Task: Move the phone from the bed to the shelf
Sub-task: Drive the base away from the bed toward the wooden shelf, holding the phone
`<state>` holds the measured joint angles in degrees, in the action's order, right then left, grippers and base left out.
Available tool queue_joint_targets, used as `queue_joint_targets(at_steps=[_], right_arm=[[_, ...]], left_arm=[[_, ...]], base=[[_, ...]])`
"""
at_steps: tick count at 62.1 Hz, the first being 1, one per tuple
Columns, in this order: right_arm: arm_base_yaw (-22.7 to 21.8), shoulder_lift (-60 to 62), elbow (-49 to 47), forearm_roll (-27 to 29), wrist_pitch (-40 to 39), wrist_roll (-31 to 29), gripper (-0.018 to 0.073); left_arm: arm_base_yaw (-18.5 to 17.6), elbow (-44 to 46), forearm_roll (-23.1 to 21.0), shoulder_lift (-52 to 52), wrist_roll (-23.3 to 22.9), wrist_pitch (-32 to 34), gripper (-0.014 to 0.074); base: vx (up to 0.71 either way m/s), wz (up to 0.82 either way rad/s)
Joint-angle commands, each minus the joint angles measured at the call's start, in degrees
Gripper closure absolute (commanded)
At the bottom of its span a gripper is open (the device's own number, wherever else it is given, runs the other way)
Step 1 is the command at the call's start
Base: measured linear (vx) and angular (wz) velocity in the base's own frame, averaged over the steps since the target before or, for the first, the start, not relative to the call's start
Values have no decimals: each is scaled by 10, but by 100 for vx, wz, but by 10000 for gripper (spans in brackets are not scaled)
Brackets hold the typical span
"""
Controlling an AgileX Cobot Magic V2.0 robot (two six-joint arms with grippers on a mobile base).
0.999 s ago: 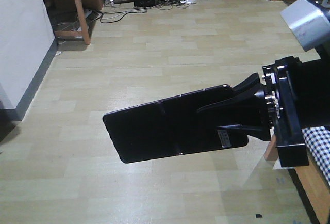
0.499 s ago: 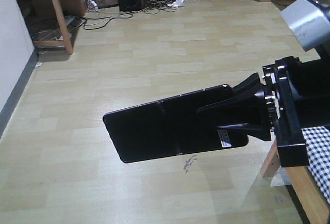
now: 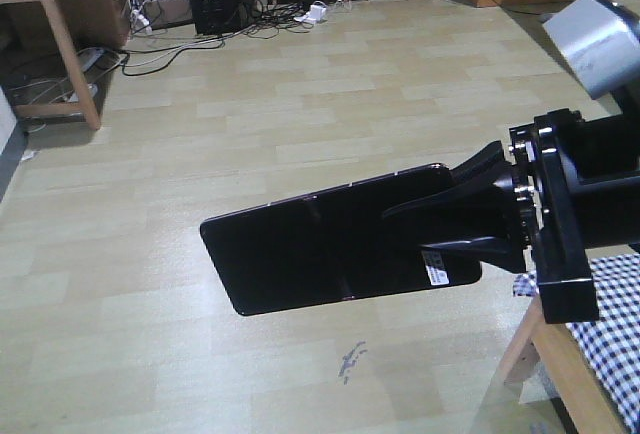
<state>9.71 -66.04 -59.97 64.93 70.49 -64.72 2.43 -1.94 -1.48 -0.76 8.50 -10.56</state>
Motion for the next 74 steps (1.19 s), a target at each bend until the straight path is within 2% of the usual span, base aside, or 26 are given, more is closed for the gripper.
queue_joint_targets(at_steps=[1, 39, 74], right_arm=[[0, 12, -15, 56, 31, 0, 561], [0, 12, -15, 56, 31, 0, 561], [0, 12, -15, 56, 31, 0, 561]], left_arm=[[-2, 12, -5, -8, -3, 41, 595], [-2, 12, -5, -8, -3, 41, 595], [-2, 12, -5, -8, -3, 41, 595]], base=[[29, -10], [30, -9], [42, -3]])
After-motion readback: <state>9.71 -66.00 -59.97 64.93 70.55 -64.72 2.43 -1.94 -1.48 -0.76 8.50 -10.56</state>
